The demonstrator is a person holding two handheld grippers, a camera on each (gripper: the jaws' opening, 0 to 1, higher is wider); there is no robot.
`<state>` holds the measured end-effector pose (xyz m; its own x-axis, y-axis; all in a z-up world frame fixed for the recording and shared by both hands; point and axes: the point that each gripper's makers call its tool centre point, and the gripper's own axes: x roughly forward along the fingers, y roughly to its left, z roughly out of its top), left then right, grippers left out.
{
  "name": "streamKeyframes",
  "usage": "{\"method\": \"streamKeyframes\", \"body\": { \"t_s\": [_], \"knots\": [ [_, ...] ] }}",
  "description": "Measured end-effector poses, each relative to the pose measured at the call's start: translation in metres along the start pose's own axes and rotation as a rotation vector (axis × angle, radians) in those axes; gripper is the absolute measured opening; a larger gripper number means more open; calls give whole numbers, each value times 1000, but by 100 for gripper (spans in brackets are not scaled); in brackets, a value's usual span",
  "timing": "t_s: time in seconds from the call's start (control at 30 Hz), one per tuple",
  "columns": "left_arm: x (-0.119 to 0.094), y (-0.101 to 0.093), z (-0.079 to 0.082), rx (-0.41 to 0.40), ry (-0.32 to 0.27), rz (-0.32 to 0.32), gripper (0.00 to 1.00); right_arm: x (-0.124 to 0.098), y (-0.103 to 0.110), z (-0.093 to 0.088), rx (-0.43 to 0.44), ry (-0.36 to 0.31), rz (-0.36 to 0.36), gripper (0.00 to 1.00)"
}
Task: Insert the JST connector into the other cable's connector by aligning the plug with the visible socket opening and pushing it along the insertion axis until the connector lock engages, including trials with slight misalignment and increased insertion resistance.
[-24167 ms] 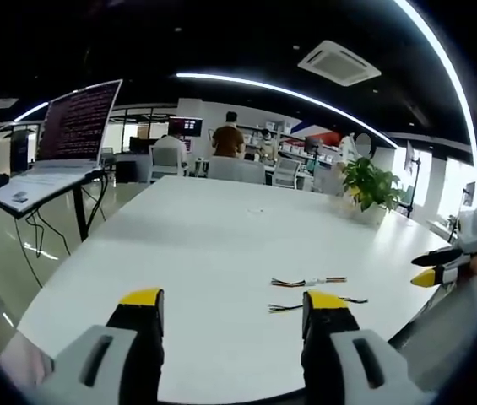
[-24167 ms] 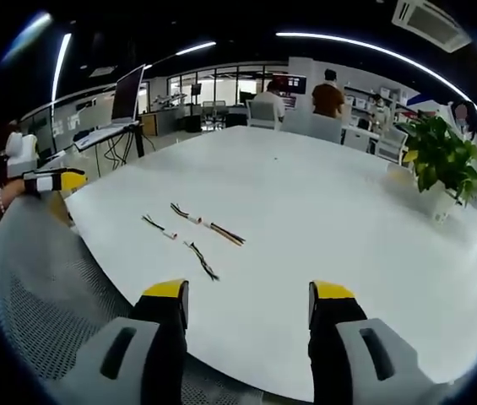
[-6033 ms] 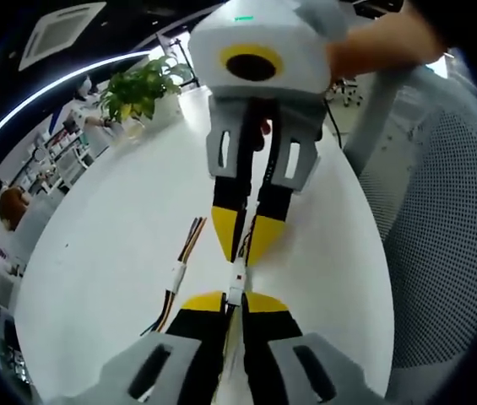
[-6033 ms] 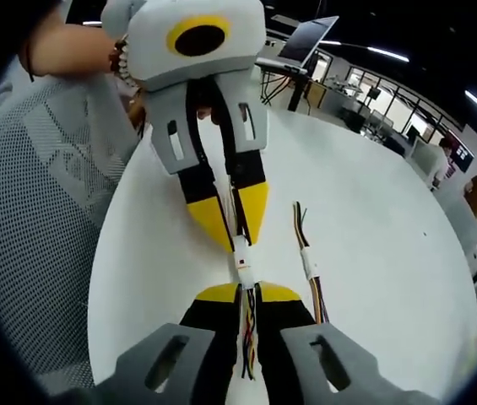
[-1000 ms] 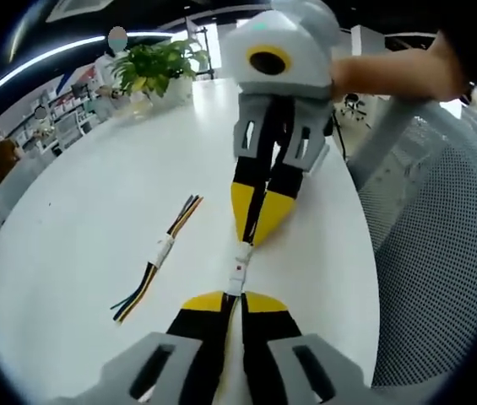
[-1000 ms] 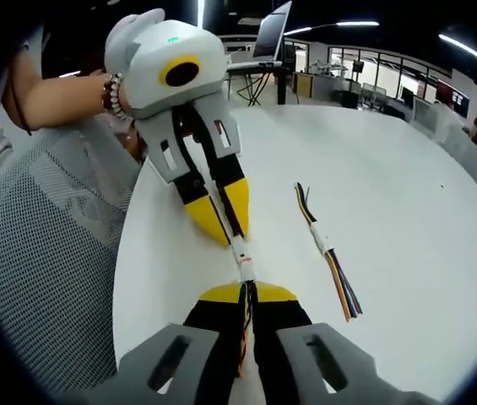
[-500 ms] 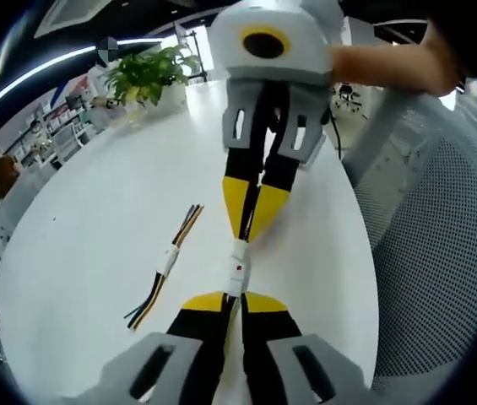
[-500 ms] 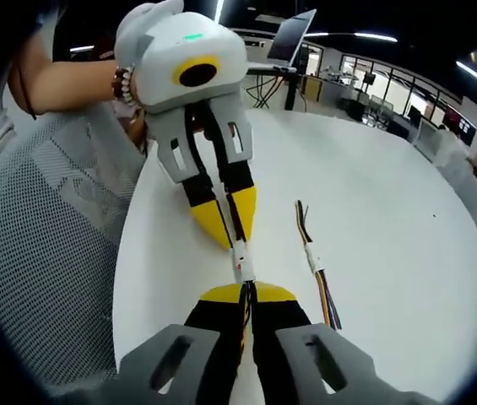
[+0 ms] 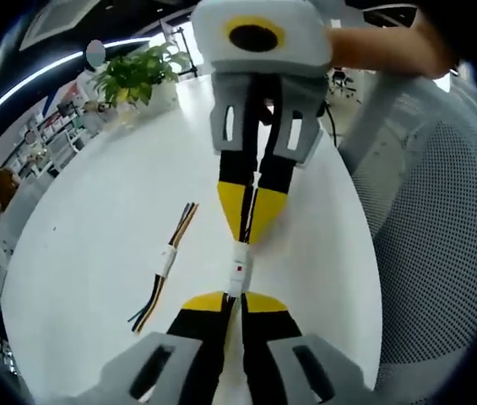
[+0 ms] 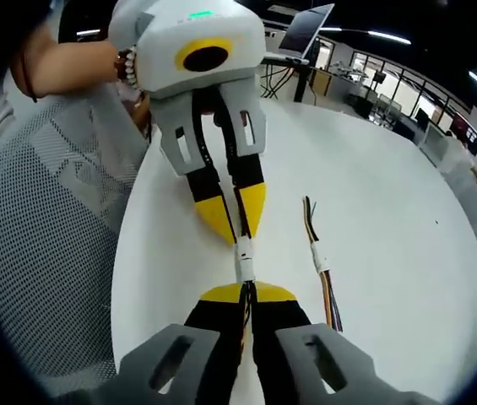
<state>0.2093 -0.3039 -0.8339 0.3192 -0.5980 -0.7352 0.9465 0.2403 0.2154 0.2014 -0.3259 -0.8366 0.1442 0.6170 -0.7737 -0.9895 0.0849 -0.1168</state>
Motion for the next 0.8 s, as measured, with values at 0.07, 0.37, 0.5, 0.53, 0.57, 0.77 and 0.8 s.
{"method": "streamKeyframes", "body": {
  "t_s": [0.07, 0.37, 0.5, 0.53, 0.57, 0.77, 0.8],
  "knots": [
    [1, -1, -1, -2, 9, -3, 0, 1, 0, -1, -10, 5, -1, 0],
    [2, -3, 1, 14, 9, -7, 0, 1, 0, -5, -14, 37, -6, 0],
    [2, -4, 2, 23, 7, -11, 0, 2, 0, -8, -21, 54, -5, 0],
    [2, -4, 2, 34, 12, -9, 0, 2, 0, -8, -20, 56, -3, 0],
    [2, -5, 2, 36, 14, -11, 0, 2, 0, -8, -22, 59, -4, 0],
    [2, -6, 8, 37, -5, -15, 0, 2, 3, -8, -16, 64, 3, 0],
    [2, -7, 10, 36, -17, -17, 0, 3, 2, -7, -22, 61, 2, 0]
  ]
}}
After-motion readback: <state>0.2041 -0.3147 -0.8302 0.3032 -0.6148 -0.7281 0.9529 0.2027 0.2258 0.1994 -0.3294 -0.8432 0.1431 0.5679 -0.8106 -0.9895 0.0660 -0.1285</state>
